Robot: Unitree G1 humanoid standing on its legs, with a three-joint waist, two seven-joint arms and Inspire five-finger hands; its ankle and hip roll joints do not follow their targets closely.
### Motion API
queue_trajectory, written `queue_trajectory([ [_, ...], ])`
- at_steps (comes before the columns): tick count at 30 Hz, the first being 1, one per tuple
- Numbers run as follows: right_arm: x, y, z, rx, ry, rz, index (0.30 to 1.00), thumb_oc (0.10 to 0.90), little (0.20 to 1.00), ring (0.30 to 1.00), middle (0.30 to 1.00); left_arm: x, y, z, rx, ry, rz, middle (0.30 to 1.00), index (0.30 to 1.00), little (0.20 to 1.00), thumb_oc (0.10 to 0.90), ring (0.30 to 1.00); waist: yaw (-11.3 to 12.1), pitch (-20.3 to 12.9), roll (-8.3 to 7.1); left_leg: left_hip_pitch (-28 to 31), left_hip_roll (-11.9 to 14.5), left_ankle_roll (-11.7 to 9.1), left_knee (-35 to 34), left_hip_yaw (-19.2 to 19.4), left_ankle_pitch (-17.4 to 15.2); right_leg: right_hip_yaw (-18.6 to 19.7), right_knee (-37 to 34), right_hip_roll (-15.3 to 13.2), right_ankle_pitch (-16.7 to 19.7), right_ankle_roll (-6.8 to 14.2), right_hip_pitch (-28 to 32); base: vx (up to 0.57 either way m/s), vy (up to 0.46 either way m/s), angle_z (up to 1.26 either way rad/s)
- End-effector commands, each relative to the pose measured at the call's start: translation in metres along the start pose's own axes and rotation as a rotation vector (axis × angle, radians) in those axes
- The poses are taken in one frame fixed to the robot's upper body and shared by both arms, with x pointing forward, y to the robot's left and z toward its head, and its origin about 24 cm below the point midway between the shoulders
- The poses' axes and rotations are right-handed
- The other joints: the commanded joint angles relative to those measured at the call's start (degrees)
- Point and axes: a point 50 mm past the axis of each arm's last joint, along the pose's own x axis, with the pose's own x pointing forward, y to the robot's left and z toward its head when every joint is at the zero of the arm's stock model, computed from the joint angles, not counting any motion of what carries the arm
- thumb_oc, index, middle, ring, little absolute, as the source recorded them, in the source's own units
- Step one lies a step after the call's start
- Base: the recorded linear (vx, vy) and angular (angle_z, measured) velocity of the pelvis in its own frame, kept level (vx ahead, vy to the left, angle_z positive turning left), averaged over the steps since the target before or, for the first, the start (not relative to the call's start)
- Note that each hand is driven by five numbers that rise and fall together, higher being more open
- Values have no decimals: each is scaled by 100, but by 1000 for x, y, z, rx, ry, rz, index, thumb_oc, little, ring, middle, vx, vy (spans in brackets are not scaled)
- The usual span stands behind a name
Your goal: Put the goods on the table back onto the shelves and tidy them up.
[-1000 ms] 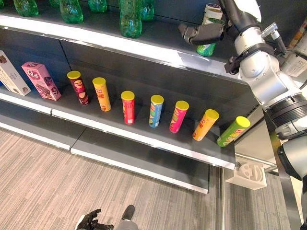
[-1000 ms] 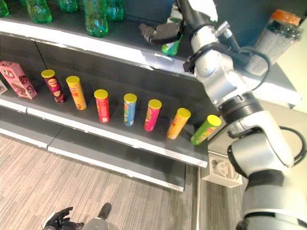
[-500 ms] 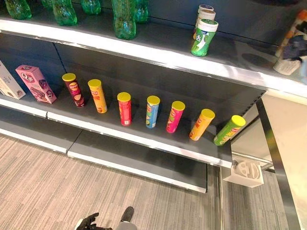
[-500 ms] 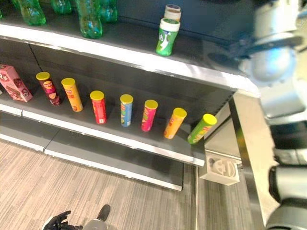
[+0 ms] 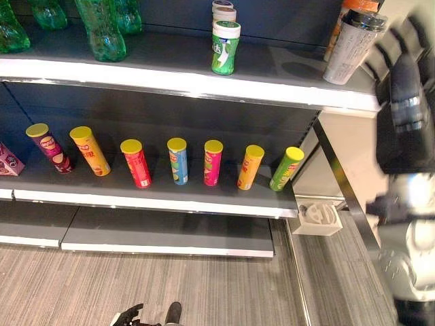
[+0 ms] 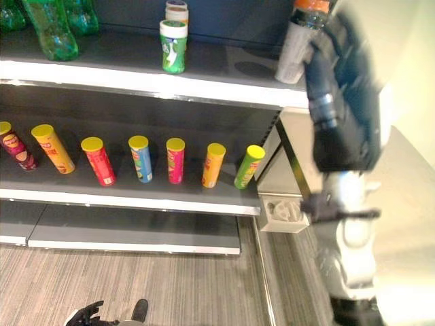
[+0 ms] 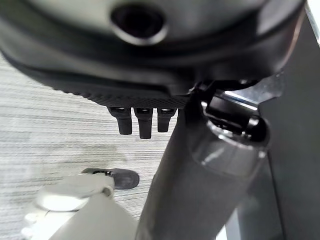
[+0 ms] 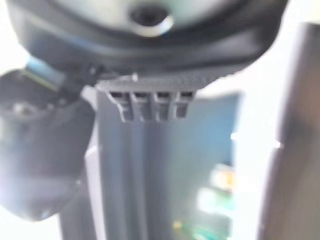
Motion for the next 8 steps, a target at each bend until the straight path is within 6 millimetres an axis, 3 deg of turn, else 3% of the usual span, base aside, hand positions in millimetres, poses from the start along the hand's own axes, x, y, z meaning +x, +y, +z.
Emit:
queue_trajectory([
  [1, 20, 15, 26, 69, -126, 193, 900, 800, 900, 900, 900, 3, 22, 12, 58, -45, 47, 900, 900, 900, 800, 900, 3, -267, 135, 527, -186, 369, 13, 502, -1008, 293, 184, -44, 10, 57, -295, -3, 27, -25],
  [5, -16, -2, -17, 110, 98, 65, 900, 800, 900, 900, 900, 2, 21, 8, 40, -33, 44, 900, 900, 900, 800, 900, -119, -289, 173, 602, -184, 364, 13, 615, -1038, 402, 209, -50, 7, 48, -314, 6, 13, -35],
  [6, -39, -9, -35, 80, 233, 23, 900, 800, 900, 900, 900, 3, 20, 7, 30, -27, 43, 900, 900, 900, 800, 900, -196, -296, 186, 639, -177, 359, 13, 660, -1045, 447, 216, -48, -3, 37, -311, 15, -3, -30],
  [7, -74, -25, -62, -62, 473, -25, 900, 800, 900, 900, 900, 4, 15, 12, 32, -48, 29, 900, 900, 900, 800, 900, -302, -304, 184, 688, -163, 347, 13, 706, -1055, 464, 233, -43, -17, 24, -286, 5, -9, -24],
  [8, -89, -38, -75, -193, 587, -58, 900, 800, 900, 900, 900, 6, 10, 18, 41, -72, 15, 900, 900, 900, 800, 900, -346, -297, 184, 714, -152, 346, 13, 715, -1062, 476, 236, -32, -24, 15, -272, 9, -16, -15],
])
